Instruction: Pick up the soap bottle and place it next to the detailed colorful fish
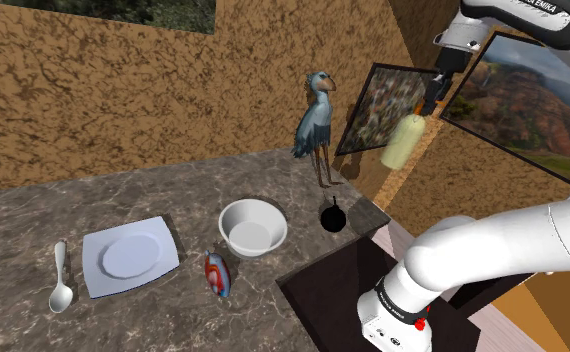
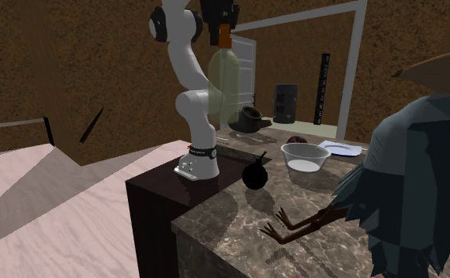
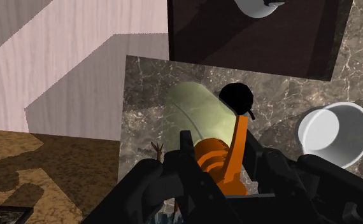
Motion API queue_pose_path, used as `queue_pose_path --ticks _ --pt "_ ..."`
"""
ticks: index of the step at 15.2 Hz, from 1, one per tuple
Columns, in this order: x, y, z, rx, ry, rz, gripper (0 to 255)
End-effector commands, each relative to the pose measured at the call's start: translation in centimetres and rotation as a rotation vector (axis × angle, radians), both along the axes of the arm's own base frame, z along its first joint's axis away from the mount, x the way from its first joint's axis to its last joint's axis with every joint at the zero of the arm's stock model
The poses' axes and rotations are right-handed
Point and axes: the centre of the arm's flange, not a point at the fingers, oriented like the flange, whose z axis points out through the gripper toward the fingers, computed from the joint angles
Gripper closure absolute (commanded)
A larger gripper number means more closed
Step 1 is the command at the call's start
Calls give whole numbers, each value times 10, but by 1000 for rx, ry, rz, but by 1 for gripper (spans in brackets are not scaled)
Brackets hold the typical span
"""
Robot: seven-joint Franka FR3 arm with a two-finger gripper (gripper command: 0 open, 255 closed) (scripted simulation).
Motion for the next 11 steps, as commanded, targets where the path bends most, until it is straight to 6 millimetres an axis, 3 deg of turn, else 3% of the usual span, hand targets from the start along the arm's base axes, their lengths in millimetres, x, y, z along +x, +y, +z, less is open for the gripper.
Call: queue_pose_path --ticks 1,7,11 --pt "0 0 10 0 0 0 255" --pt "0 0 39 0 0 0 255" --pt "9 52 39 0 0 0 255"
